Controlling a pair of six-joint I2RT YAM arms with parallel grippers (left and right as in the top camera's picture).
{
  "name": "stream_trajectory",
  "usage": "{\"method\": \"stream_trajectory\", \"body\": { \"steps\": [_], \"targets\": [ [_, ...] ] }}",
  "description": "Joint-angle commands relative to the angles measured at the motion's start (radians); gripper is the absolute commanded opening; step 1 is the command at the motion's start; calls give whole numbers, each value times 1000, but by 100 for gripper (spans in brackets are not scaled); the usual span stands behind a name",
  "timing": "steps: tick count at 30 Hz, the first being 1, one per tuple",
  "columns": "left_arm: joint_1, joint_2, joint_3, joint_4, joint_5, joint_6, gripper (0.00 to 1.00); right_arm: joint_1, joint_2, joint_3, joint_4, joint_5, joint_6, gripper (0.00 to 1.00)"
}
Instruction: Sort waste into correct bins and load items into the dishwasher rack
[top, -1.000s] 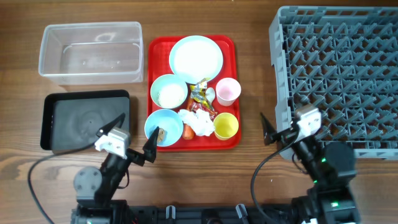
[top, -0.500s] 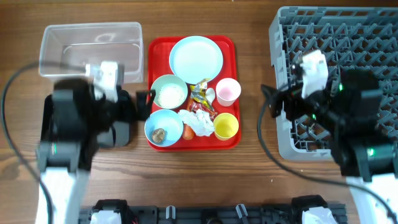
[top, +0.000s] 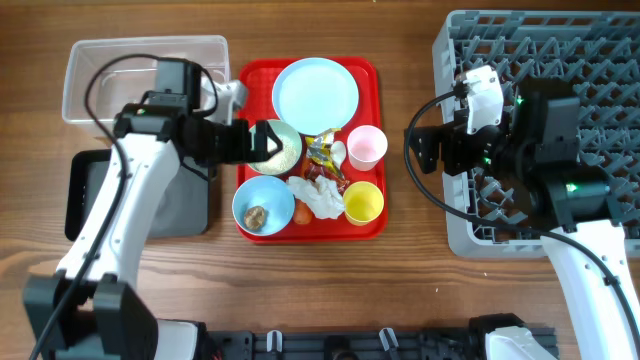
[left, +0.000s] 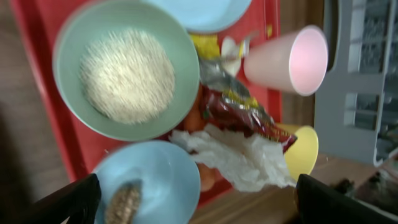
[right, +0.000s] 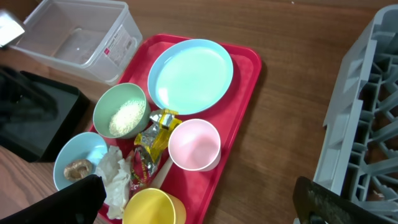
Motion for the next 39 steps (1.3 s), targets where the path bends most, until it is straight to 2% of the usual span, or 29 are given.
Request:
{"method": "stream_trajectory", "body": {
  "steps": [1, 6, 9, 18, 20, 24, 29, 31, 39],
  "targets": [
    [-87, 29, 14, -25, 3, -13, 100, -1, 18, 19, 3, 6, 11, 100],
    [-290, 40, 14, 17, -213, -39, 100, -1, 19, 19, -2, 6, 12, 100],
    [-366, 70, 14, 29, -303, -39, 100, -1, 19, 19, -8, 6, 12, 100],
    [-423, 205, 14, 85, -372, -68, 98, -1, 19, 19, -29, 10, 11, 100],
    [-423, 216, 14, 85, -371, -68, 90, -1, 19, 19, -31, 19, 11, 100],
    [-423, 216, 14, 90, -371, -68, 63, -1, 19, 19, -30, 22, 11, 100],
    [-423, 216, 14, 89, -367, -69, 13, -1, 19, 19, -30, 23, 11, 100],
    [-423, 216, 14, 89, -366, -69, 4, -1, 19, 19, -30, 26, 11, 100],
    [-411, 145, 101, 49, -292, -88, 4, -1, 19, 19, -31, 25, 12, 100]
  ]
}}
